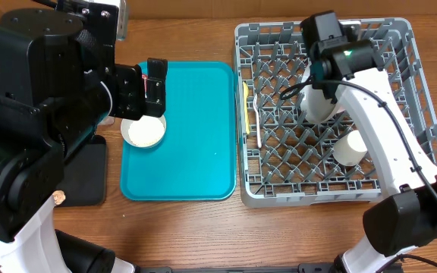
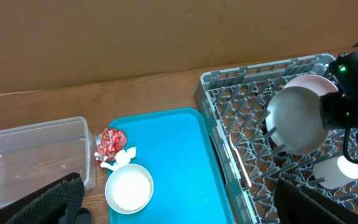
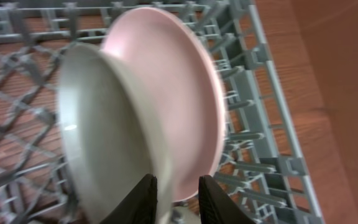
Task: Sort waste into correct bins and load items into the dishwasher rack
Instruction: 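Stand the grey plate in the rack beside the pink plate with right gripper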
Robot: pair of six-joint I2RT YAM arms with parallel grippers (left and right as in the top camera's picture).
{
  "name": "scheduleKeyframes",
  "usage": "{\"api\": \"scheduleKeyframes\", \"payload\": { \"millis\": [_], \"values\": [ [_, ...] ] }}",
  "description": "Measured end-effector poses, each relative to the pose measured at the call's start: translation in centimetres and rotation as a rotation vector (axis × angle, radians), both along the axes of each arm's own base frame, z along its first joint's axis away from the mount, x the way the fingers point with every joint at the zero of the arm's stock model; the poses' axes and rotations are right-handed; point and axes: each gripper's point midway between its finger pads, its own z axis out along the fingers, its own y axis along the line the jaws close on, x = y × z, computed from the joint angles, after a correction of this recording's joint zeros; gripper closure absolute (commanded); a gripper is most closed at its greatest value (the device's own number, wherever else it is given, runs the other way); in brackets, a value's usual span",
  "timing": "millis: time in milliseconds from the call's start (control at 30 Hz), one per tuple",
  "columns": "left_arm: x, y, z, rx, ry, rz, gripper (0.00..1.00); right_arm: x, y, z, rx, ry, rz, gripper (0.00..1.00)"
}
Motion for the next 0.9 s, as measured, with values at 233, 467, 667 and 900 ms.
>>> {"api": "scheduleKeyframes", "payload": {
  "millis": [233,467,667,900],
  "values": [
    [0.0,0.0,0.0,0.0,0.0,0.0,0.0,-2.3,2.4,0.3,0.158,0.042,0.051,0.89],
    [0.0,0.0,0.0,0.0,0.0,0.0,0.0,-6.8,0.9,-1.1,0.269,0.192,-0.093,0.96],
    [0.0,0.0,0.0,0.0,0.001,0.0,0.0,-6.6,1.2,-3.4,0.339,0.202,-0.125,0.96],
    [0.0,0.0,-0.1,0.001,0.002,0.0,0.0,-7.0,1.3,-6.0,0.349,0.235,-0.137,0.96]
  ]
}}
